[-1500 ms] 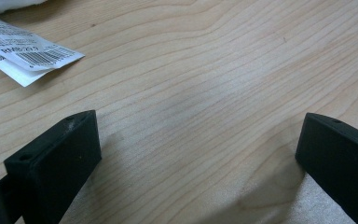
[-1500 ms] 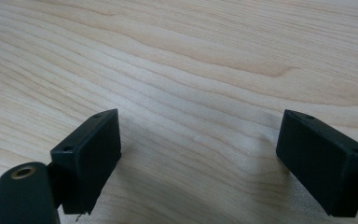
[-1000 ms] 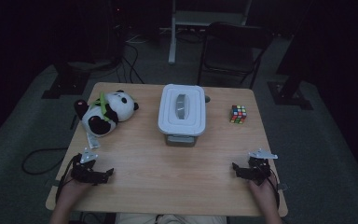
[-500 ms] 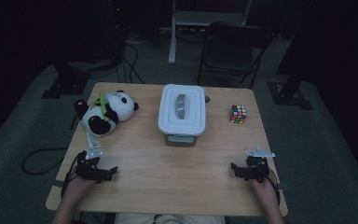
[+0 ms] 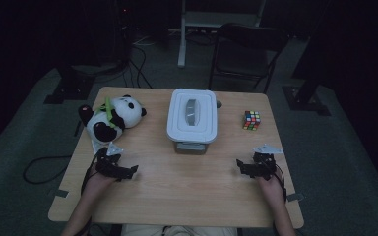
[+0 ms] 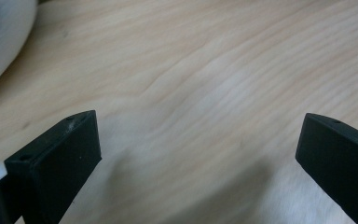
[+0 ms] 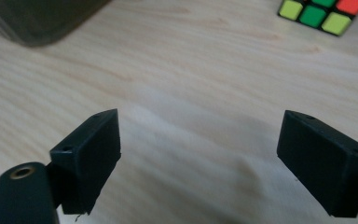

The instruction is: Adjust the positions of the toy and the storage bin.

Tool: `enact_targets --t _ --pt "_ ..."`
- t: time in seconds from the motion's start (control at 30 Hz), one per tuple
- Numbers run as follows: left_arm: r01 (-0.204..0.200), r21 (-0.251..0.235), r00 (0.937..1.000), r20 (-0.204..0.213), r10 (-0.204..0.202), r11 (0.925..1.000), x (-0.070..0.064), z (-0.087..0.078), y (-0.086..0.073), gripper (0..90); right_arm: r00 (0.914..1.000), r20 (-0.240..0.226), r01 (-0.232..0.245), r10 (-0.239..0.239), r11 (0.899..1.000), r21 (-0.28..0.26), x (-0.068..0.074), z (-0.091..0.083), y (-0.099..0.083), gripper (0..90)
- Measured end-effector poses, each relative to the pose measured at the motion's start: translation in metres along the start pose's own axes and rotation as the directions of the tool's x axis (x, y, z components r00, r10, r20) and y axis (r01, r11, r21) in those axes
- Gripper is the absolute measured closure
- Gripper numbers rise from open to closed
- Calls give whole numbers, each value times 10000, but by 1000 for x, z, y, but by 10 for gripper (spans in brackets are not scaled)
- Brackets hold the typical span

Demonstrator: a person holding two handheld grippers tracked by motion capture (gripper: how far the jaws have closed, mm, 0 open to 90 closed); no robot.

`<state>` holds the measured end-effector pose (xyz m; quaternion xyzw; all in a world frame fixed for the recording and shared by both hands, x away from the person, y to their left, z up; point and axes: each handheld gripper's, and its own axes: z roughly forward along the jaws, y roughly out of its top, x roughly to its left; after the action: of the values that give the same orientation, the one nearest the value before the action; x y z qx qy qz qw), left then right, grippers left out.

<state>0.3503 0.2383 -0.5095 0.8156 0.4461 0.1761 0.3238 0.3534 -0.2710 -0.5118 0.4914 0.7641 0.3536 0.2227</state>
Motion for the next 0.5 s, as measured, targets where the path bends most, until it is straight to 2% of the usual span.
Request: enact_targets --t 0.13,0.3,0.5 --pt "-69 -126 10000 14 69 9999 -2 8 11 6 10000 -52 67 -68 9999 -136 2 8 12 133" --pt "153 -476 9998 -122 -159 9987 -2 18 26 6 9998 -216 -38 29 9992 -400 5 18 26 133" --pt "42 -597 10000 -77 -46 9982 -2 31 50 6 9995 -319 -108 88 9981 -606 6 31 41 136"
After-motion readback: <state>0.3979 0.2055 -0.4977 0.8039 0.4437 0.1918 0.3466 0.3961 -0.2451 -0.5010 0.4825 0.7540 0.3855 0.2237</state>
